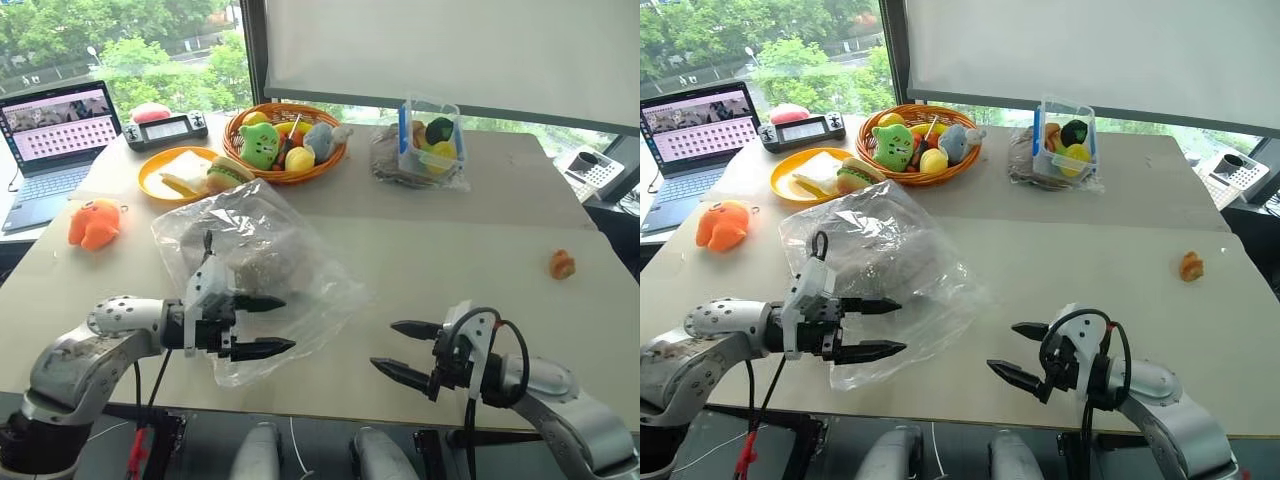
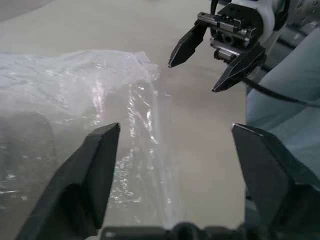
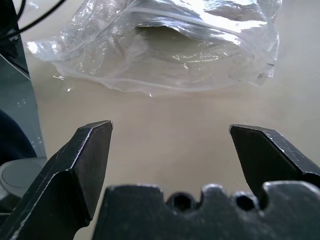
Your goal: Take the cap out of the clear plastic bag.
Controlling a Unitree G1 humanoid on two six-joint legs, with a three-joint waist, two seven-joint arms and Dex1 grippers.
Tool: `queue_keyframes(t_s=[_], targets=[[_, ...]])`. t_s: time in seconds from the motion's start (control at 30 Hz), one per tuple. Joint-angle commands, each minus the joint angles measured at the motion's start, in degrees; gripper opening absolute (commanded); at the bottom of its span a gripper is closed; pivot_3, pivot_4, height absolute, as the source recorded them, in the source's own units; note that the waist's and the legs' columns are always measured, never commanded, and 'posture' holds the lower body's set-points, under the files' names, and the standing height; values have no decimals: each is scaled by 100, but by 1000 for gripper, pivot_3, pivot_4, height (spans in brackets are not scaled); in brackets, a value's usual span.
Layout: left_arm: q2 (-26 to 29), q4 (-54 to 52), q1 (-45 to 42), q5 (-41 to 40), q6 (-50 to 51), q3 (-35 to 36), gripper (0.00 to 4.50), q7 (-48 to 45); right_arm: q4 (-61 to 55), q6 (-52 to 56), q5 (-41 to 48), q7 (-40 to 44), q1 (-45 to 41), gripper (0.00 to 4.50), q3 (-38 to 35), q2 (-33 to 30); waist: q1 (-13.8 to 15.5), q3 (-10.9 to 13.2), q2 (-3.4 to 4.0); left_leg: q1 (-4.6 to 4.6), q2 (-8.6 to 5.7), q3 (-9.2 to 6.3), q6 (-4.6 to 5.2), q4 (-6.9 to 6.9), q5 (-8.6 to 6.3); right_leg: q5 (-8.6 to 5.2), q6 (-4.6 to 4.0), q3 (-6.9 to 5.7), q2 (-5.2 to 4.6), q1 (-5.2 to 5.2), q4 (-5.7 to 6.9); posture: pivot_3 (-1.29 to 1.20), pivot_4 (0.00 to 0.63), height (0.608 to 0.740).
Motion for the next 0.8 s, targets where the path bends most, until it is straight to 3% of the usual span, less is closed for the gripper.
queue_keyframes(t_s=[0.03,0.27,0.57,0.67,0.8], targets=[[202,-396,-43,516,-492,-182,4460,4,2,-141,-51,-16,-107,4500,23,68,13,0,-1,0,0,0,0,0,0,0,0,0,0,0,0,0,150,740],[183,-770,-277,990,-301,-711,4460,455,71,-50,-63,21,-254,4500,110,110,57,1,-1,-2,0,2,0,0,0,0,-1,2,1,-2,0,0,150,740],[-185,-655,-12,2843,-699,-2101,4460,1593,34,82,62,95,-320,4500,21,-9,72,1,-2,-3,-2,2,0,0,0,0,-1,4,2,-2,0,0,150,740],[-395,-453,88,3444,-927,-2199,4460,2120,-39,168,151,74,-350,4500,-14,-46,80,1,-2,-3,-2,1,0,2,0,1,1,3,1,-1,0,0,150,740],[-519,-234,483,3869,-1562,-1724,4460,2661,-12,218,188,116,-408,4500,-24,-72,60,2,-3,-3,0,1,0,3,0,4,-5,5,2,-2,1,0,150,740]])
